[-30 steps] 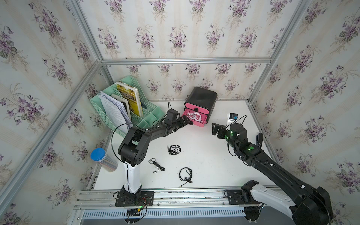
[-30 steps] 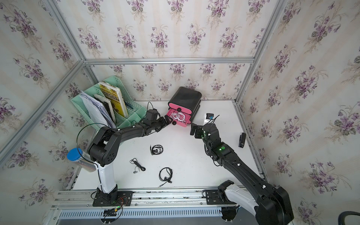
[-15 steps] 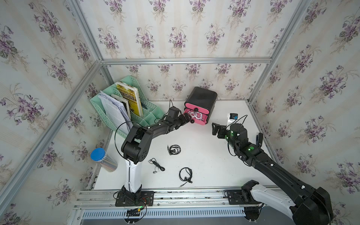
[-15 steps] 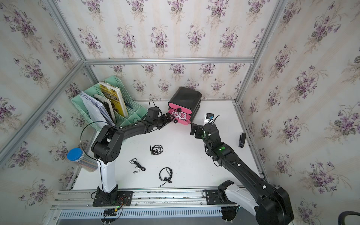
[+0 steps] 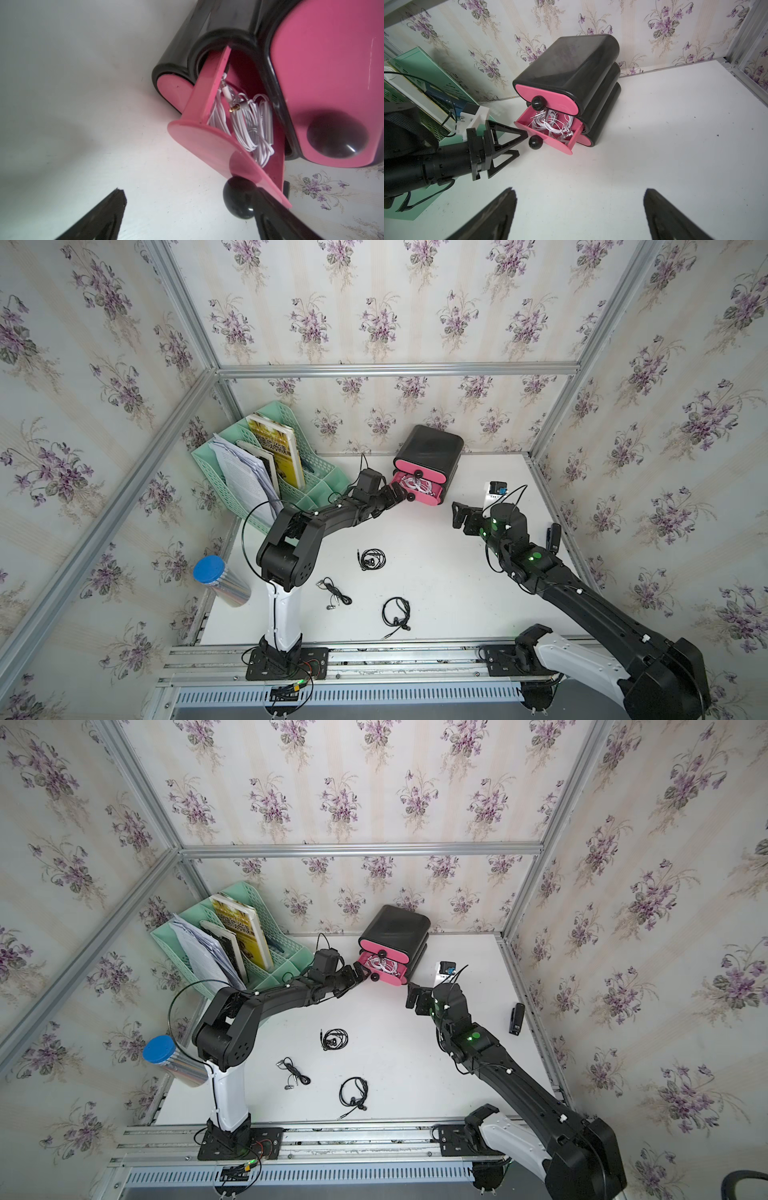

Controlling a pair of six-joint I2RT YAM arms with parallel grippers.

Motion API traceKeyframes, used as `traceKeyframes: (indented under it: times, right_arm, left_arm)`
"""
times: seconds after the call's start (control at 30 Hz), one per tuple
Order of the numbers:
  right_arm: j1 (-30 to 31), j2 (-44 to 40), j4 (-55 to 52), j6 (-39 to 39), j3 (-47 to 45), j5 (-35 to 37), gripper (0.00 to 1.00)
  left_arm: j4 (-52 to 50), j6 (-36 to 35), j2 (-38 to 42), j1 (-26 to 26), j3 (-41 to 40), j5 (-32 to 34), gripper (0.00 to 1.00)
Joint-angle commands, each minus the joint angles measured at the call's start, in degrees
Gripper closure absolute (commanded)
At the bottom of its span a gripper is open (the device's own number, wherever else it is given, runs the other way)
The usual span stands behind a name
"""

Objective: Place the wired earphones into the drawer by color
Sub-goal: Close the drawer in the storage box.

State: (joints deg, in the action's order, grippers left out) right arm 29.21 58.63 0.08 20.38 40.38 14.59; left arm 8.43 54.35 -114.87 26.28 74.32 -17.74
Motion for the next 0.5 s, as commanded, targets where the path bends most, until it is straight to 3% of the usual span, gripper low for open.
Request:
traceKeyframes:
  times: [0.0,0.47]
  right_arm:
    - [0.0,0.2,0.8,-0.5,0.4,0.6,0.00]
    - [0.1,-0.4,0.1,-0.6,0.2,1.0,0.00]
  left_arm:
    - [0.5,-0.8,0.5,0.0,-0.2,1.2,0.01]
    - [-0.6,-1.3,-3.3,-0.6,4.2,0.5,0.01]
